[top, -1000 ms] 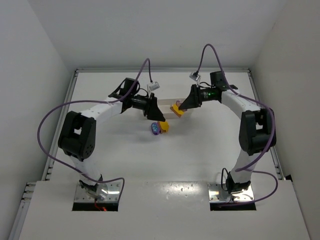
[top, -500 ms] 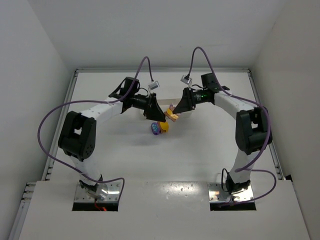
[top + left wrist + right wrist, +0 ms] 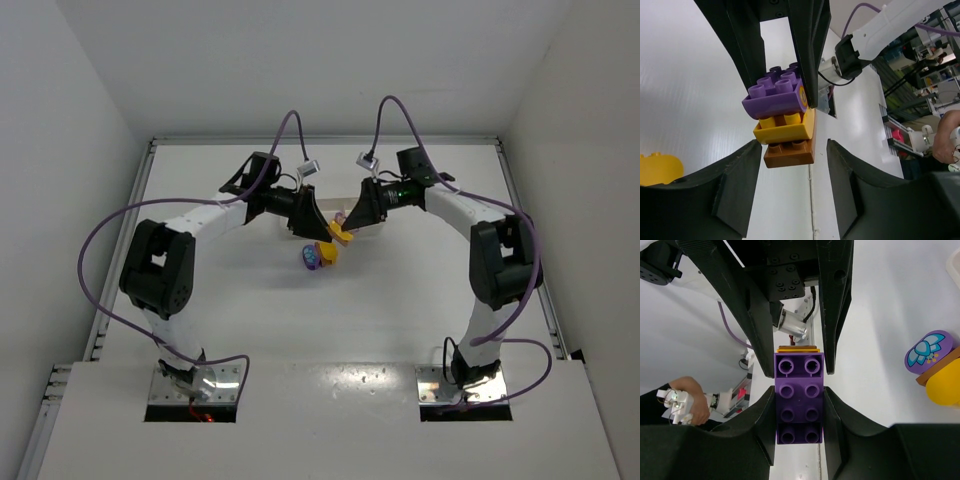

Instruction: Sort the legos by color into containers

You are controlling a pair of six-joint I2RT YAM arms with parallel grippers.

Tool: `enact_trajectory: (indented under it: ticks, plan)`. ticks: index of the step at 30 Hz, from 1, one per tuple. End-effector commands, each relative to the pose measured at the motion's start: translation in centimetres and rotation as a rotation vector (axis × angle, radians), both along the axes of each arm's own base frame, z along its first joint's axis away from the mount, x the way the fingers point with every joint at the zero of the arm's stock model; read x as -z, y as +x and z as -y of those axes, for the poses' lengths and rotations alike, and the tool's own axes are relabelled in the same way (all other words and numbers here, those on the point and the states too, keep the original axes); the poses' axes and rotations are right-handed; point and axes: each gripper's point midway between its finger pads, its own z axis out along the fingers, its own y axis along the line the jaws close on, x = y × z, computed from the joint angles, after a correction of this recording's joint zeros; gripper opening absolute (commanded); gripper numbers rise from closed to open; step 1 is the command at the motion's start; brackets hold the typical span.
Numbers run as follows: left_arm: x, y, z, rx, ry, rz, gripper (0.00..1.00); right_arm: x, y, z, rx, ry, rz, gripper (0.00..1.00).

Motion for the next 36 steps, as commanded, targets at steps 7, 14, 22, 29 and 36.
enact_trajectory:
  ticks: [7,14,22,29,36]
  plan:
    - [-1.4,0.1,0.5,0.055,-0.056,0.045,0.40,-0.5,-0.3,-0.5,-0.021,0.010,0.068,0.00]
    - [-0.9,-0.5,0.3,0.063,-0.056,0.035,0.19,-0.7,-0.1,-0.6,-0.021,0.013,0.079,0.00]
    - [0.4,-2.0,0.4,0.075,-0.040,0.017,0.00,-2.0,2.7,1.7,0.043,0.008,0.109,0.00]
    - [1.1,-2.5,0.4,0.071,-0.024,0.013,0.00,-2.6,4.7,4.3,0.118,0.007,0.131,0.00]
    - [1.9,2.3,0.1,-0.200,0.141,0.200,0.00,-2.4,5.3,6.6,0.196,-0.030,0.151,0.00]
